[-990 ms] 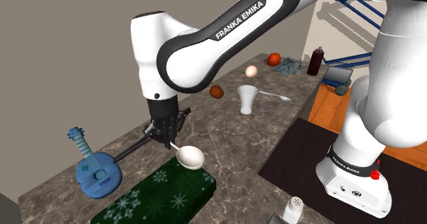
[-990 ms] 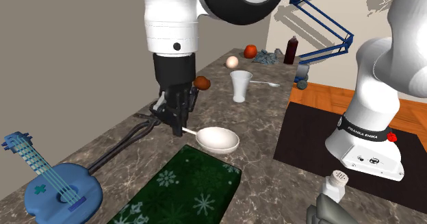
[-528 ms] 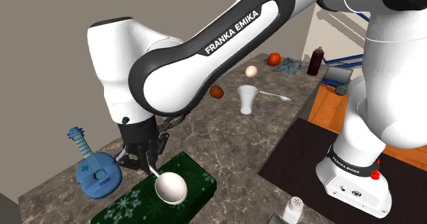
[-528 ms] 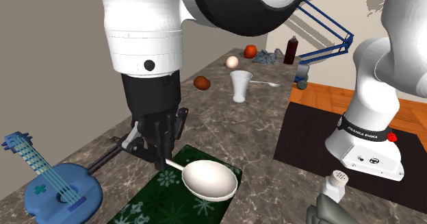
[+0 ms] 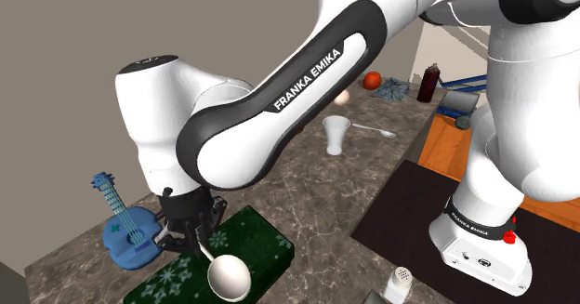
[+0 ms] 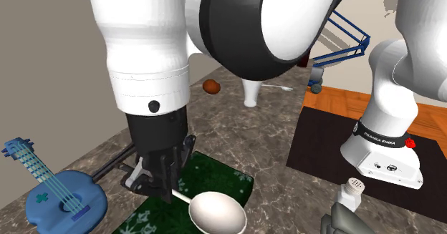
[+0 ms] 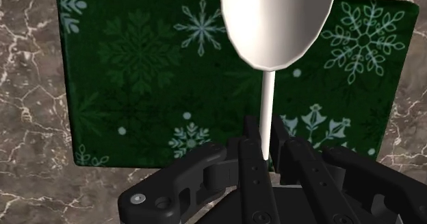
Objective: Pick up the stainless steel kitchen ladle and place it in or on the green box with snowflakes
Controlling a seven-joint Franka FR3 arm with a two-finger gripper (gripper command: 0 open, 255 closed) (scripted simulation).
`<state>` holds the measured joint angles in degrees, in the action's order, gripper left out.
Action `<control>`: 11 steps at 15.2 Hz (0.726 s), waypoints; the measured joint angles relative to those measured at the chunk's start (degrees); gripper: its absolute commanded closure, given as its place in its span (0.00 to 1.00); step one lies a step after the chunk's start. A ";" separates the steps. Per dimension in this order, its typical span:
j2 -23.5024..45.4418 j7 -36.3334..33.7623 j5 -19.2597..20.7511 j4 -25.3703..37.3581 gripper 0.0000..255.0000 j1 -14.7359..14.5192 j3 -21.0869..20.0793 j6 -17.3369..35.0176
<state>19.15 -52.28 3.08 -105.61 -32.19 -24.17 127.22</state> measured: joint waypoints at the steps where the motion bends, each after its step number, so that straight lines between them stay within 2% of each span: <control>1: 0.13 0.01 0.07 -0.60 1.00 0.02 0.05 0.71; 11: 3.79 -0.80 1.80 -2.59 1.00 -0.74 0.90 6.14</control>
<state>22.94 -53.08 4.88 -108.20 -32.93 -23.27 133.36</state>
